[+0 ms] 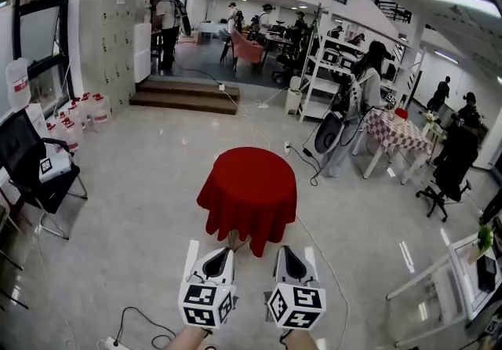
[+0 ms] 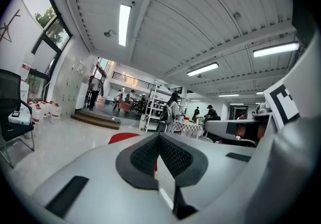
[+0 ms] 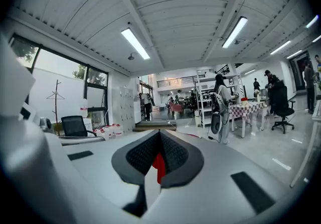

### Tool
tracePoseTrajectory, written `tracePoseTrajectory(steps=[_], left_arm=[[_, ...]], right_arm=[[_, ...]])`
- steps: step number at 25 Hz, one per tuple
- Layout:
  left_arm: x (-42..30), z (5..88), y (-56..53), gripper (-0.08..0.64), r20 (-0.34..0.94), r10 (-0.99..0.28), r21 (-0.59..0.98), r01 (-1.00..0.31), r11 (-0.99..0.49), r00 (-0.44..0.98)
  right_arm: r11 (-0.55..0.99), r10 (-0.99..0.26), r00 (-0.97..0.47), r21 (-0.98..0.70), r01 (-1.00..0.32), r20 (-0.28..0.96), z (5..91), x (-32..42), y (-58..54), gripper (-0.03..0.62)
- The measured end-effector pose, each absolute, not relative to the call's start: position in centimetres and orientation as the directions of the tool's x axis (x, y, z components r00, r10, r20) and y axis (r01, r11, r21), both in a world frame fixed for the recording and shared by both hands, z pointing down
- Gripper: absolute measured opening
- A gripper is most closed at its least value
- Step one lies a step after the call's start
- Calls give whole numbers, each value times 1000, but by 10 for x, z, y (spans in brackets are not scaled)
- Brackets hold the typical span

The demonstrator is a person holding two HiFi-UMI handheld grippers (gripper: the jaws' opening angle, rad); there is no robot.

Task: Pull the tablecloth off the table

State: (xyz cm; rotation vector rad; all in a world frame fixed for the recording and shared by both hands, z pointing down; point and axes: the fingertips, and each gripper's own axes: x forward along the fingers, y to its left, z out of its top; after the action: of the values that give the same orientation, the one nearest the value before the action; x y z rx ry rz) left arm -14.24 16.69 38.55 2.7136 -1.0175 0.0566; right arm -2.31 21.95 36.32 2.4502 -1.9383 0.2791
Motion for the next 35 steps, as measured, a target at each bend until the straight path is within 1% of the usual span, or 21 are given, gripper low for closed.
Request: tracePoseTrajectory(steps=[7, 18, 26, 35], left_arm=[[-147, 389, 149, 14, 118, -616, 200, -627, -753, 779], [-140, 405, 131, 14, 153, -575, 221, -595, -773, 804], [-126, 412, 108, 14, 159, -577, 225, -598, -769, 801], [-111, 420, 57, 14, 172, -605, 230, -629, -743, 777]], right_arm=[[-282, -953, 262, -132, -950, 150, 371, -23, 206, 25], [-345, -929, 313, -157, -926, 196, 387, -12, 195, 25], [-358, -923, 323, -159, -920, 211, 397, 5, 174, 25], [-338, -929, 298, -171, -926, 222, 405, 27, 122, 25]])
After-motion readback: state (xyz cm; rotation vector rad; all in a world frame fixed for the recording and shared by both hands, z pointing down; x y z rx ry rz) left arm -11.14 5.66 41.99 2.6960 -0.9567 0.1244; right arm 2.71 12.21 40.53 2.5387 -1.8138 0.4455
